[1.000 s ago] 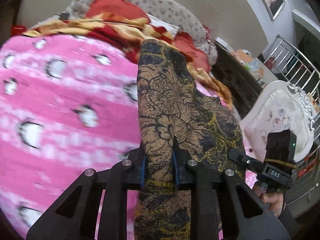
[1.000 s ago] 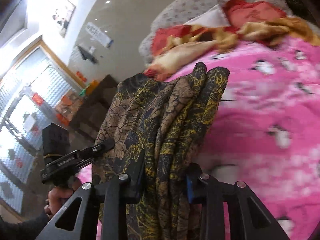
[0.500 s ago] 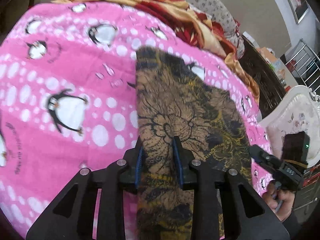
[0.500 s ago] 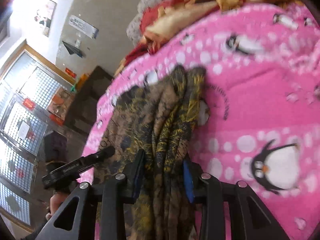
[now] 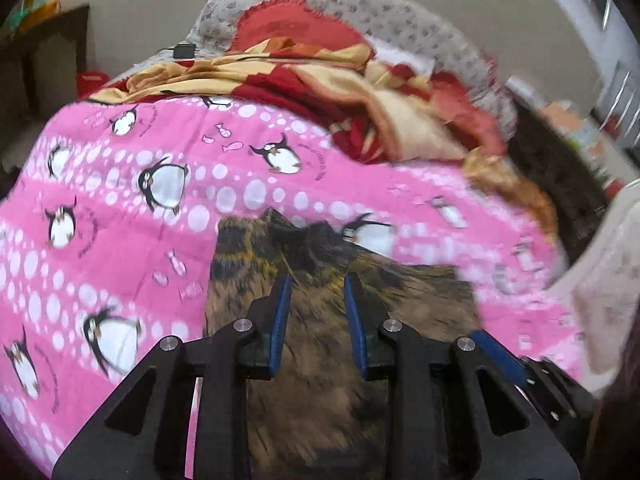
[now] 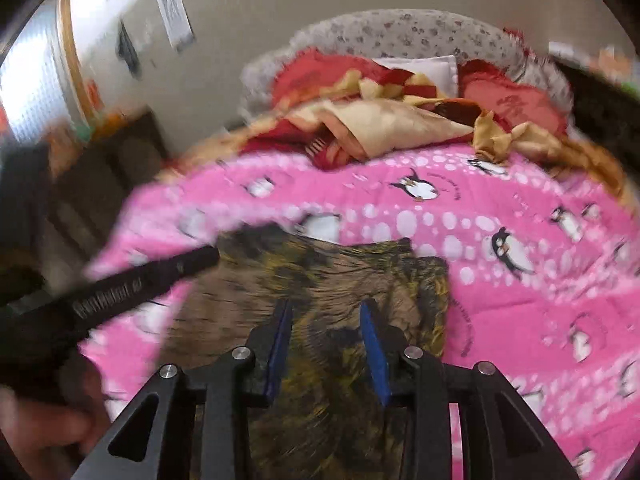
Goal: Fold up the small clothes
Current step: 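Lower the folded shirt onto the bedspread and open both grippers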
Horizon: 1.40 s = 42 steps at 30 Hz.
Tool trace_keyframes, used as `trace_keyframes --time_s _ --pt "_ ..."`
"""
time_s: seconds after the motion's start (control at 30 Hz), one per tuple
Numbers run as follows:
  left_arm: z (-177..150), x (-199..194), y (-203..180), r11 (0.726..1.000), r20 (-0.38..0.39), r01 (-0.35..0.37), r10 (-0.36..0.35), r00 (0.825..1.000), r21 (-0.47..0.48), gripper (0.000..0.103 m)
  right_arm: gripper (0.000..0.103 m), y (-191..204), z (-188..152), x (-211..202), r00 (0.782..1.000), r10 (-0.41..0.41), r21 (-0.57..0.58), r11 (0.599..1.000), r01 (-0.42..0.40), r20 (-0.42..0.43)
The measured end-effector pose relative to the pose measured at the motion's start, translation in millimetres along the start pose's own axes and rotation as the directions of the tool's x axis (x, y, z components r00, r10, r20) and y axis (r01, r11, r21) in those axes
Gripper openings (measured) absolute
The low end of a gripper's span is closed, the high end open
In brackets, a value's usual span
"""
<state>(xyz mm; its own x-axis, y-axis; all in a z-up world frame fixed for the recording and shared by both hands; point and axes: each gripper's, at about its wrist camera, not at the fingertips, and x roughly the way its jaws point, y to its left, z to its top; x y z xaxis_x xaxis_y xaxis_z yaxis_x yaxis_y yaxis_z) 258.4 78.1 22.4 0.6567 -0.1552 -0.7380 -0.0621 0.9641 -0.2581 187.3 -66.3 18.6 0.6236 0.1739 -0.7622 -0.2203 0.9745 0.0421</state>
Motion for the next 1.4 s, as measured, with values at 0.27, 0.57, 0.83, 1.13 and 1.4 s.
trace_keyframes --time_s 0.27,0.57,0.83,1.13,1.4 --pt "-7.3 57.3 5.5 0.992 -0.038 -0.093 0.097 0.995 0.079 0.026 0.034 -11.9 -0.8 59.5 0.998 -0.043 -0.01 0.999 0.043 -0.04" --pt "-12.7 62.7 7.6 0.992 -0.009 -0.091 0.092 0.996 0.086 0.026 0.036 -17.4 -6.3 58.8 1.0 -0.001 0.01 1.0 0.001 0.005" --pt "-13.7 60.7 8.8 0.995 -0.009 -0.074 0.075 0.997 0.072 0.026 0.037 -23.1 -2.4 39.5 0.999 0.041 0.031 0.999 -0.041 -0.013" --pt "-21.9 -12.7 24.9 0.997 -0.008 0.018 -0.017 1.0 0.08 0.026 0.037 -15.9 -62.0 -54.2 0.997 0.069 -0.057 0.996 -0.068 0.025" --pt "-139.8 -98.9 34.4 0.986 -0.106 0.105 -0.092 0.99 0.128 0.026 0.037 3.4 -138.4 -68.8 0.993 0.1 -0.142 0.984 -0.108 -0.065"
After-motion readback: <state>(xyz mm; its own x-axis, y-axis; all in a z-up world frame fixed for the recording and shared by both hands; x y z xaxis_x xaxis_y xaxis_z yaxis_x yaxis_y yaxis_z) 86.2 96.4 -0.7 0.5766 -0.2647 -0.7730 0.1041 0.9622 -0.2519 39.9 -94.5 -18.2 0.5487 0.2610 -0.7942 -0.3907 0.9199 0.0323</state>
